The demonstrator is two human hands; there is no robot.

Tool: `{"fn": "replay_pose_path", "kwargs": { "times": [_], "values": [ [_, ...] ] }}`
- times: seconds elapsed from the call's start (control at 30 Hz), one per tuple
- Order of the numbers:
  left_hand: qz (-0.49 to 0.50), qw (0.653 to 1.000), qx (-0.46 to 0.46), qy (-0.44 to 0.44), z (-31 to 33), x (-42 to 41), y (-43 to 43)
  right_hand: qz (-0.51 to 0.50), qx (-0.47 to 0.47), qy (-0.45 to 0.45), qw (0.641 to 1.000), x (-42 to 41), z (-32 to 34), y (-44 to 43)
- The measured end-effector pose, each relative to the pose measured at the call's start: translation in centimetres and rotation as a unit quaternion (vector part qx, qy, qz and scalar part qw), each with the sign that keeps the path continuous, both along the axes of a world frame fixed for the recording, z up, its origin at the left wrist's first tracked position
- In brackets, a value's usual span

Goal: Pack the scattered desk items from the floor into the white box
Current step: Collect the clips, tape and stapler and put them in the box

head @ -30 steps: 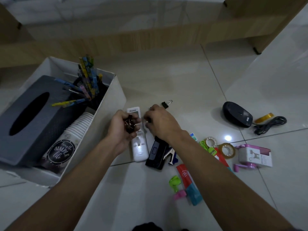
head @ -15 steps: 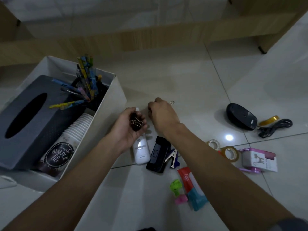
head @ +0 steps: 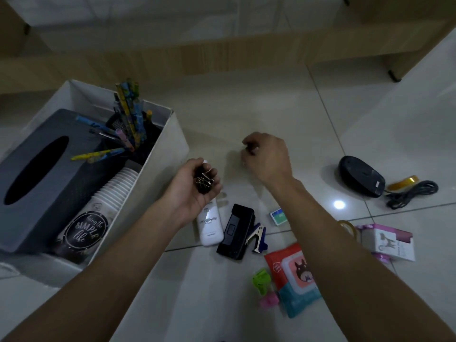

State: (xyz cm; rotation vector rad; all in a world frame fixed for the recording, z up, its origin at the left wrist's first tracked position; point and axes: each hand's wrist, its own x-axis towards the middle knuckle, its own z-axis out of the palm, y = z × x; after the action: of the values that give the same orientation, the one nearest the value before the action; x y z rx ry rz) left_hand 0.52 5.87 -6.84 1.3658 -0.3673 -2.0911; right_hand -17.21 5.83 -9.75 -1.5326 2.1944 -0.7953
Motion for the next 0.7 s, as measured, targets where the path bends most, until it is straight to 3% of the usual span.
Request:
{"fn": "replay_pose_path", "kwargs": {
  "times": [0.13,0.37,0.47,0.53,0.57,0.63,0.67,0.7],
  "values": [
    [0.002,1.0,0.006,-0.002,0.1,-0.5,0.1,0.074,0.06,0.167,0.981,2.2,-1.8,0.2],
    [0.001,1.0,0.013,-0.013,0.8,-0.7,0.1,0.104,0.032,0.198,0.974,2.1,-2.4,1.2],
    [0.003,1.0,0.018,-0.013,1.0,-0.6,0.1,0.057,-0.035,0.106,0.992,1.4,-2.3,1.7],
    [0.005,1.0,0.02,-0.012,1.2,-0.5,0.2,-0.08,-0.08,-0.086,0.99,1.2,-0.9,2.1],
    [0.006,1.0,0.019,-0.014,1.4,-0.5,0.3,-0.164,-0.097,-0.251,0.949,1.3,0.2,2.2],
    [0.014,1.0,0.009,-0.019,1.8,-0.7,0.4,-0.249,-0.091,-0.586,0.765,2.1,2.5,2.9],
    [0.025,1.0,-0.002,-0.019,2.0,-0.9,0.5,-0.251,-0.07,-0.683,0.682,2.5,3.4,3.4],
    [0.041,0.999,-0.018,-0.015,2.4,-1.2,0.5,-0.247,-0.043,-0.737,0.628,2.8,4.1,4.0]
  ]
}}
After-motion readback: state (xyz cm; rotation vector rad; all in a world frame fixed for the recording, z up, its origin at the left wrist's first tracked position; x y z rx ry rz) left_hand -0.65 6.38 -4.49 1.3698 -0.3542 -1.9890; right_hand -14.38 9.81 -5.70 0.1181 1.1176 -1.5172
